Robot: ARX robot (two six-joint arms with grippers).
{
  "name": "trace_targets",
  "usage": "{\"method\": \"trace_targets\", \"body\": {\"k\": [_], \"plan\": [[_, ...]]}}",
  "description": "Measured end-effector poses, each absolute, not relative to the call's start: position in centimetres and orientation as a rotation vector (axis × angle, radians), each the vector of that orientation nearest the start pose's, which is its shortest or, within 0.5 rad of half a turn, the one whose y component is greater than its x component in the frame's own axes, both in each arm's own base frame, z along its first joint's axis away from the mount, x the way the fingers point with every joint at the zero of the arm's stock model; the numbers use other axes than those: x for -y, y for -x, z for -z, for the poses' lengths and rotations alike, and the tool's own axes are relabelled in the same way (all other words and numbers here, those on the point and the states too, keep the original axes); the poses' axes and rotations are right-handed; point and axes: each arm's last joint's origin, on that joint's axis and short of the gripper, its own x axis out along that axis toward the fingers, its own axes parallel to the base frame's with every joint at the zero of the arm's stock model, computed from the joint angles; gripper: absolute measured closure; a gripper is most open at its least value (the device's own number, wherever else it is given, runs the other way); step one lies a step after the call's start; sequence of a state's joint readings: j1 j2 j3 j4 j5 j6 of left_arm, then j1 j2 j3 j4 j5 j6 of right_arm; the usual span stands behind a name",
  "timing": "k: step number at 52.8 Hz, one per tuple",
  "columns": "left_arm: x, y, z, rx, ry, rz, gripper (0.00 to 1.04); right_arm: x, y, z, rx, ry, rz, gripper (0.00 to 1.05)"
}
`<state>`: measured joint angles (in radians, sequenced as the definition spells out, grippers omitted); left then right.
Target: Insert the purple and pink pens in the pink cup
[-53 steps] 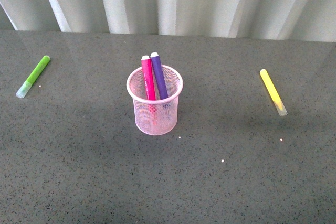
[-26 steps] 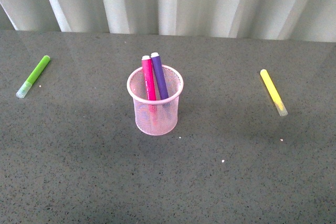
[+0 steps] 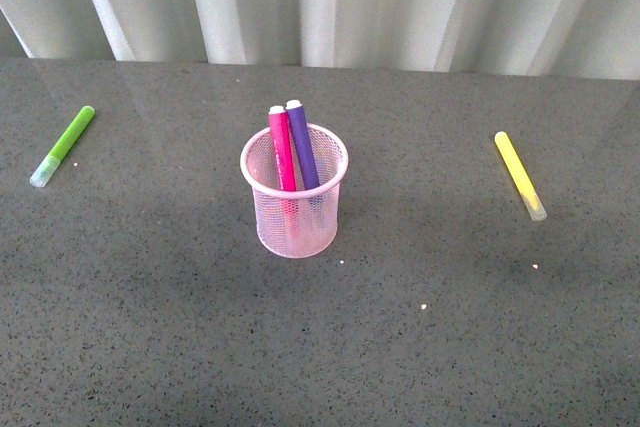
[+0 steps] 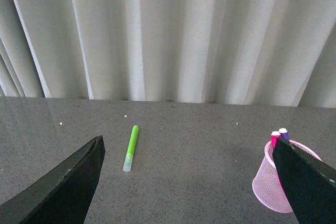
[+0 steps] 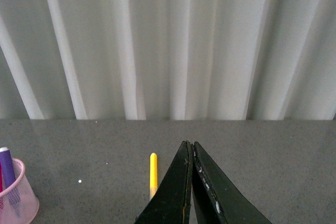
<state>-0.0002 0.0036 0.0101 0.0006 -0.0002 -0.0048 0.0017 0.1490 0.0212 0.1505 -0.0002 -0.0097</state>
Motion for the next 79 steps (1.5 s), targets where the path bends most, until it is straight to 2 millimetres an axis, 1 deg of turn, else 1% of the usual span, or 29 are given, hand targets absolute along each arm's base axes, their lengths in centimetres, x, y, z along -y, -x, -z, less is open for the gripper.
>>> {"method": "trace_targets", "body": {"k": [4,7,25,26,27,32,34,36,40,44,47,50,52,55,79], "plan": [[0.0,-9.73,-16.68,0.007,0.005,0.0,0.07,-0.02,-10.02,-16.84,-0.013,0.009,-0.002,1.01],[0.0,-9.73,-16.67,0.007,0.005,0.0,0.07,-0.01,-9.75,-16.99,0.01,0.008,-0.001,1.01],[0.0,-9.73,-16.68,0.007,0.005,0.0,0.07,-0.02,-9.67,-17.04,0.018,0.003,-0.002,1.01],[0.0,-9.73,-16.68,0.007,0.005,0.0,0.07,-0.02,-9.67,-17.04,0.018,0.004,-0.002,1.0],[0.0,-9.73,-16.68,0.007,0.005,0.0,0.07,-0.02,-9.67,-17.04,0.018,0.003,-0.002,0.97],[0.0,-9.73,-16.68,0.007,0.005,0.0,0.07,-0.02,-9.67,-17.04,0.018,0.003,-0.002,0.74],[0.0,-9.73,-16.68,0.007,0.005,0.0,0.07,-0.02,-9.67,-17.04,0.018,0.003,-0.002,0.67],[0.0,-9.73,-16.68,0.007,0.005,0.0,0.07,-0.02,-9.67,-17.04,0.018,0.003,-0.002,0.56],[0.0,-9.73,-16.68,0.007,0.005,0.0,0.07,-0.02,-9.67,-17.04,0.018,0.003,-0.002,0.38],[0.0,-9.73,-16.68,0.007,0.005,0.0,0.07,-0.02,-9.67,-17.04,0.018,0.003,-0.002,0.26],[0.0,-9.73,-16.68,0.007,0.005,0.0,0.07,-0.02,-9.67,-17.04,0.018,0.003,-0.002,0.14],[0.0,-9.73,-16.68,0.007,0.005,0.0,0.07,-0.02,-9.67,-17.04,0.018,0.002,-0.002,0.06],[0.0,-9.73,-16.68,0.007,0.005,0.0,0.07,-0.02,-9.67,-17.04,0.018,0.002,-0.002,0.05],[0.0,-9.73,-16.68,0.007,0.005,0.0,0.07,-0.02,-9.67,-17.04,0.018,0.002,-0.002,0.08],[0.0,-9.73,-16.68,0.007,0.005,0.0,0.07,-0.02,-9.67,-17.04,0.018,0.002,-0.002,0.07]]}}
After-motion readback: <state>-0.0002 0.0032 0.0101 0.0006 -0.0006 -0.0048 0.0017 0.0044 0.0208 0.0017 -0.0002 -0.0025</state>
